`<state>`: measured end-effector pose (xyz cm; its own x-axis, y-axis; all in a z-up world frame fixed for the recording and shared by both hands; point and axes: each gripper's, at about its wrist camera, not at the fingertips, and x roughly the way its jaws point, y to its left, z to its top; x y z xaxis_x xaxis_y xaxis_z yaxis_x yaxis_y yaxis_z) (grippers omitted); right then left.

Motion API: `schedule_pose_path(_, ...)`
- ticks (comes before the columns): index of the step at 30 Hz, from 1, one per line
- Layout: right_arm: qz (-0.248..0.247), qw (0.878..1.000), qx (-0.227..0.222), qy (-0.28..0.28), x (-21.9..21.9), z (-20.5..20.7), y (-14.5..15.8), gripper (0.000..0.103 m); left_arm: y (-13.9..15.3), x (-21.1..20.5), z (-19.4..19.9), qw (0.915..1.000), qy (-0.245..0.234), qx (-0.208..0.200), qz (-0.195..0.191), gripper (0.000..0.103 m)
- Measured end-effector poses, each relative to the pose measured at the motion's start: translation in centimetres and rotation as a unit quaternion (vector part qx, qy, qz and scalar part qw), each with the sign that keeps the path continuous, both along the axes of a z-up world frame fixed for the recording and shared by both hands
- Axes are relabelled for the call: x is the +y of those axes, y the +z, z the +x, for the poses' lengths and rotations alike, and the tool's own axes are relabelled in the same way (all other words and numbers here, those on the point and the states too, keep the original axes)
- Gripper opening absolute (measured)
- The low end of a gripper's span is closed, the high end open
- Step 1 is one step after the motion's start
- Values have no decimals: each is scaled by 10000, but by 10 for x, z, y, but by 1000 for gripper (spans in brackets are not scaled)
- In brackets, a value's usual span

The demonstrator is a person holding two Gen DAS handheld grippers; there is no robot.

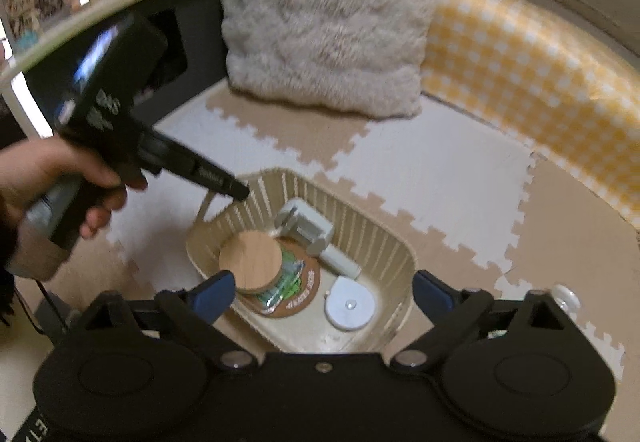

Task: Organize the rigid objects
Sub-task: 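Open the right gripper and move it to the white rectangular charger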

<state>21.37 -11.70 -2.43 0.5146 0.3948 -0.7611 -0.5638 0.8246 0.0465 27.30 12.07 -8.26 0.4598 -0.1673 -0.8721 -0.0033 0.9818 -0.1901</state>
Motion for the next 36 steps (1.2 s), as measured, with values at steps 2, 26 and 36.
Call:
schedule_pose_path(2,148,9996,-167,-184,-10,-2,9,103,0,0,0,10000,1,0,-1,9)
schedule_pose_path(26,449,9305,180,-3631,-159,34,-69,103,0,0,0,10000,1,-1,8,9)
schedule_pose_path(36,474,9018,1426,-4053,-190,48,-125,80,0,0,0,10000,2,-1,10,8)
